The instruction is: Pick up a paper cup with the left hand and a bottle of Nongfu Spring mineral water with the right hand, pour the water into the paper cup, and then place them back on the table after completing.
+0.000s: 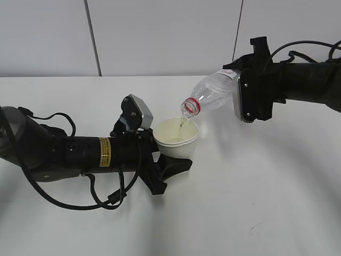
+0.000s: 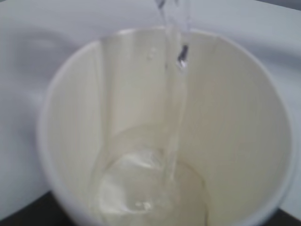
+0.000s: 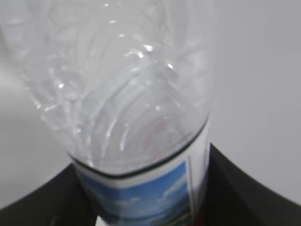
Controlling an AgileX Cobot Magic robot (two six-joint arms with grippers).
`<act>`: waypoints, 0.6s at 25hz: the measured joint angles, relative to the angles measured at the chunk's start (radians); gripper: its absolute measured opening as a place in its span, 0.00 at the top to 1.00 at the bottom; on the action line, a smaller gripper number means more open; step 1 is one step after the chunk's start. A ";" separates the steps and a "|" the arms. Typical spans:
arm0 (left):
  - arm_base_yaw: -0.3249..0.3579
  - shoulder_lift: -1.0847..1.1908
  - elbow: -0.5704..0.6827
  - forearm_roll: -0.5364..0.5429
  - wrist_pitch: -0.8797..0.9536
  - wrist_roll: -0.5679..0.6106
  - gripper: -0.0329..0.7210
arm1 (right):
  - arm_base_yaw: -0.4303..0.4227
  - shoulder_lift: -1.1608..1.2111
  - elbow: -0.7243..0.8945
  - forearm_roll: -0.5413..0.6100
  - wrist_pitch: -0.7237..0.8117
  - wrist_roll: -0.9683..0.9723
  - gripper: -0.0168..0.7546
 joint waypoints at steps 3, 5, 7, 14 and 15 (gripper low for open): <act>0.000 0.000 0.000 0.000 0.001 0.000 0.42 | 0.000 0.000 0.000 0.000 0.000 -0.004 0.44; 0.000 0.000 0.000 0.000 0.001 0.000 0.42 | 0.000 0.000 0.000 0.000 0.000 -0.004 0.44; 0.000 0.000 0.000 0.000 0.002 0.000 0.42 | 0.000 0.000 0.000 0.000 0.000 -0.005 0.44; 0.000 0.000 0.000 0.000 0.003 0.000 0.42 | 0.000 0.000 0.000 0.000 0.000 -0.008 0.44; 0.000 0.000 0.000 0.000 0.003 0.000 0.42 | 0.000 0.000 0.000 0.000 0.000 -0.008 0.44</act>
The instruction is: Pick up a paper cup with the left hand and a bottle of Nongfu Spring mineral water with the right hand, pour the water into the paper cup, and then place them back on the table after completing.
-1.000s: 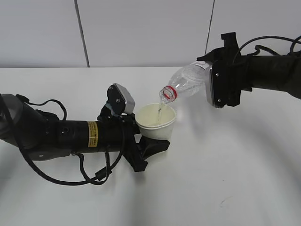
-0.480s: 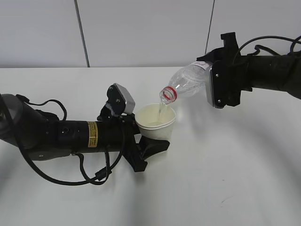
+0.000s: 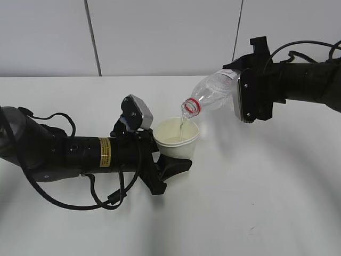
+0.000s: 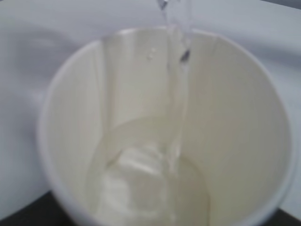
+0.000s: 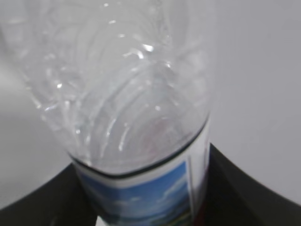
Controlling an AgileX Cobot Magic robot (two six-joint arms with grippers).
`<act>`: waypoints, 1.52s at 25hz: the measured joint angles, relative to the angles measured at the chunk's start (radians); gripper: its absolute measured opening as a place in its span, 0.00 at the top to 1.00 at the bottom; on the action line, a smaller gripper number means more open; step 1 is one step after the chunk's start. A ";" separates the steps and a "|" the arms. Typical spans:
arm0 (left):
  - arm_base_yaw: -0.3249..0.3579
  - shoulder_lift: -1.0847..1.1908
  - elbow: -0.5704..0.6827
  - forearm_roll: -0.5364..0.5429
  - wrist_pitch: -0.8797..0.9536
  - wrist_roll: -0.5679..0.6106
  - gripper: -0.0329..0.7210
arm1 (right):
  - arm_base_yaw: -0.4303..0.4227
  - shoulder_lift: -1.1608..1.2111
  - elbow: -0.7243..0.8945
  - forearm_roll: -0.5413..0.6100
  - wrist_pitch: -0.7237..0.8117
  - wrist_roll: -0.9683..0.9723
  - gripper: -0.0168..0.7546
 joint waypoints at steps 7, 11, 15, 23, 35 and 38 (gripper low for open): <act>0.000 0.000 0.000 0.000 0.000 0.000 0.42 | 0.000 0.000 0.000 0.000 0.000 -0.004 0.45; 0.000 0.000 0.000 0.000 0.002 0.000 0.42 | 0.000 0.000 0.000 0.000 0.000 -0.003 0.45; 0.000 0.000 0.000 0.000 0.010 0.000 0.42 | 0.000 0.000 0.000 0.000 0.000 -0.005 0.45; 0.000 0.000 0.000 0.000 0.013 0.000 0.42 | 0.000 0.000 0.000 0.000 0.000 -0.007 0.45; 0.000 0.000 0.000 0.000 0.016 0.000 0.42 | 0.000 0.000 0.000 0.053 0.000 -0.010 0.45; 0.000 0.000 0.000 0.000 0.016 0.000 0.42 | 0.000 0.000 0.000 0.053 0.000 -0.008 0.45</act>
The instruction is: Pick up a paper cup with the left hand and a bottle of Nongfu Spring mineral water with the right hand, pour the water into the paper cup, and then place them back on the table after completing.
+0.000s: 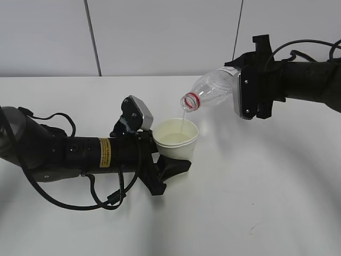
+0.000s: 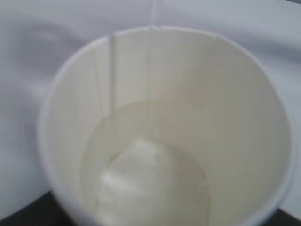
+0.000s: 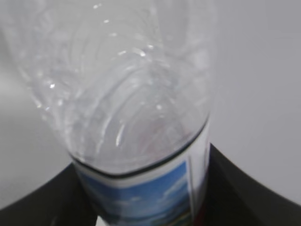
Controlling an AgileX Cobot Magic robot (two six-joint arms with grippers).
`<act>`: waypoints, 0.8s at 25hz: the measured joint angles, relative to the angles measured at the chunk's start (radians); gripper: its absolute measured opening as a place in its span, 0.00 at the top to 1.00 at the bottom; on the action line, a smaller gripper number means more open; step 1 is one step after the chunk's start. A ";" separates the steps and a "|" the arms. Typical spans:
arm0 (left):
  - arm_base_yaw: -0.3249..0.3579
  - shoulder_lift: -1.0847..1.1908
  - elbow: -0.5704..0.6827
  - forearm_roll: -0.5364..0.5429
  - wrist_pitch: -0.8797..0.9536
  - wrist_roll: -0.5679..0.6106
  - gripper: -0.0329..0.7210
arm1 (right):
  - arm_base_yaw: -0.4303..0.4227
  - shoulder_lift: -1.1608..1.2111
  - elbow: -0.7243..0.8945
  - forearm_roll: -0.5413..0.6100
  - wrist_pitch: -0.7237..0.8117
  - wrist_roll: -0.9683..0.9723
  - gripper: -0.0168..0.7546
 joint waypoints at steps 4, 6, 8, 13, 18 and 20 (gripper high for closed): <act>0.000 0.000 0.000 -0.003 0.000 0.000 0.42 | 0.000 0.000 0.000 0.003 0.000 0.017 0.45; 0.000 0.000 0.000 -0.005 0.000 0.000 0.42 | 0.000 0.000 0.000 0.004 0.000 0.022 0.45; 0.000 0.001 0.000 -0.008 0.000 0.000 0.42 | 0.000 0.000 0.000 0.004 0.000 0.026 0.45; 0.000 0.001 0.000 -0.027 0.001 0.000 0.42 | 0.000 0.000 0.000 0.008 0.000 0.069 0.45; 0.000 0.001 0.000 -0.052 0.001 0.000 0.42 | 0.000 0.000 0.000 0.036 0.000 0.159 0.45; 0.000 0.001 0.000 -0.054 0.001 0.000 0.42 | 0.000 0.000 0.000 0.047 0.000 0.208 0.45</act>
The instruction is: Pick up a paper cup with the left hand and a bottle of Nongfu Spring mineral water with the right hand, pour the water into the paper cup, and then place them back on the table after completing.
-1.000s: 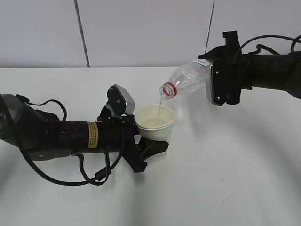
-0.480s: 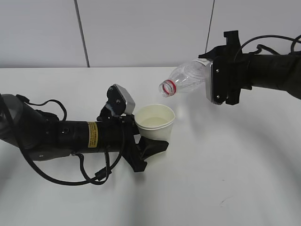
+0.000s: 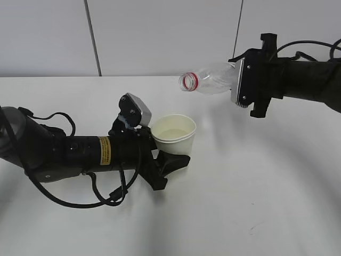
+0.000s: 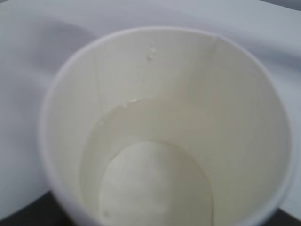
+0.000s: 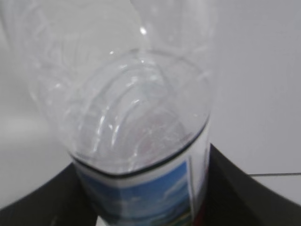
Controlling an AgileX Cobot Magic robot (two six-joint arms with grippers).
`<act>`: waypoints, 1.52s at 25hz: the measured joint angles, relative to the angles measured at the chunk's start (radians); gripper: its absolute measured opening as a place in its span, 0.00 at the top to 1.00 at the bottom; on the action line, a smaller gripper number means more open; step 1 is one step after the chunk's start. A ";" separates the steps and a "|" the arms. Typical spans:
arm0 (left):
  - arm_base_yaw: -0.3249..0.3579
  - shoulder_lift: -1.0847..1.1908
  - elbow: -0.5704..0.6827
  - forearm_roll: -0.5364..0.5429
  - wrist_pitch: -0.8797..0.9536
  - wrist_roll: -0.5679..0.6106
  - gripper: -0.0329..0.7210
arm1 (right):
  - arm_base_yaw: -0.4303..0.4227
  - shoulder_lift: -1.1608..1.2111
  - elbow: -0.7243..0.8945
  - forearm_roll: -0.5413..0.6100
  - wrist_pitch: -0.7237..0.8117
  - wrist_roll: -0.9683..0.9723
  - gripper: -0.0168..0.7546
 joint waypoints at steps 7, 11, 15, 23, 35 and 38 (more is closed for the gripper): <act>0.000 0.000 0.000 -0.009 0.000 0.000 0.42 | 0.000 0.000 0.000 0.017 0.000 0.227 0.45; 0.000 0.000 0.000 -0.023 0.000 0.000 0.42 | 0.000 0.000 0.000 0.017 0.000 0.357 0.45; 0.000 0.000 0.000 -0.036 0.000 0.000 0.42 | 0.000 0.000 0.000 0.017 0.000 0.471 0.45; 0.000 0.000 0.000 -0.048 0.000 0.000 0.42 | 0.000 0.000 0.000 0.017 0.000 0.731 0.45; 0.002 0.000 0.000 -0.095 0.000 0.000 0.42 | 0.000 0.000 0.000 0.017 -0.002 1.032 0.45; 0.017 0.000 0.000 -0.100 0.000 0.000 0.42 | 0.000 0.006 0.000 0.017 -0.010 1.078 0.45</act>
